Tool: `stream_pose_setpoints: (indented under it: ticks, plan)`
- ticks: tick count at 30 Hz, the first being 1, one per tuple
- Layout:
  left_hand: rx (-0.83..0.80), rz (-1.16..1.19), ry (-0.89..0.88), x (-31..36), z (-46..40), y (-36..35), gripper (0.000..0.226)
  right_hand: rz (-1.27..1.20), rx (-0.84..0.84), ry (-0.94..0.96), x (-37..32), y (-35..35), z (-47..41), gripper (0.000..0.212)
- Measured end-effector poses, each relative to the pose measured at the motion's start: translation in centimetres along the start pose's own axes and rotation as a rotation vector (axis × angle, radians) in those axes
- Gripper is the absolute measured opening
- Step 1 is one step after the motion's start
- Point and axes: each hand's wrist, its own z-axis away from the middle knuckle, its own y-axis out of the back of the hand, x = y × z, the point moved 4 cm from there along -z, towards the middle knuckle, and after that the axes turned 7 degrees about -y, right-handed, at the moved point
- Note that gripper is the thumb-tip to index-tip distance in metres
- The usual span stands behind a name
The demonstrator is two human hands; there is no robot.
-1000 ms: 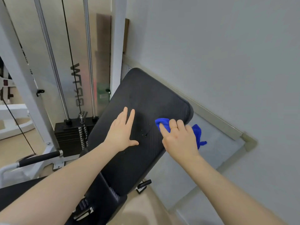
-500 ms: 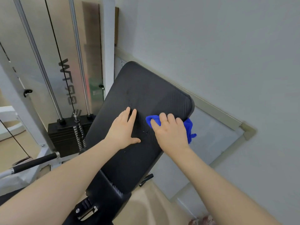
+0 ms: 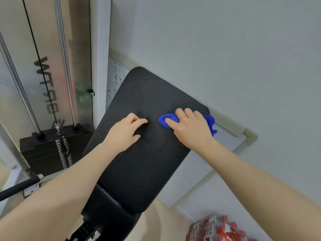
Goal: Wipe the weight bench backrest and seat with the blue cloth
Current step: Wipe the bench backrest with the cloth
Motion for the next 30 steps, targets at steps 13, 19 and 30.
stream_pose_setpoints:
  ticks: [13, 19, 30]
  plan:
    - [0.064, -0.124, 0.216, -4.3, -2.4, 1.8, 0.124, -0.086, -0.012, -0.124, -1.1, -0.4, -3.1, 0.036]
    - [0.017, -0.11, 0.329, -5.9, -2.1, 0.1, 0.124, -0.074, -0.015, -0.515, 3.6, -0.6, -7.5, 0.029]
    - [-0.048, 0.16, 0.345, -7.0, -2.5, 0.1, 0.132, -0.06, 0.086, -0.165, -1.4, -1.0, -8.2, 0.034]
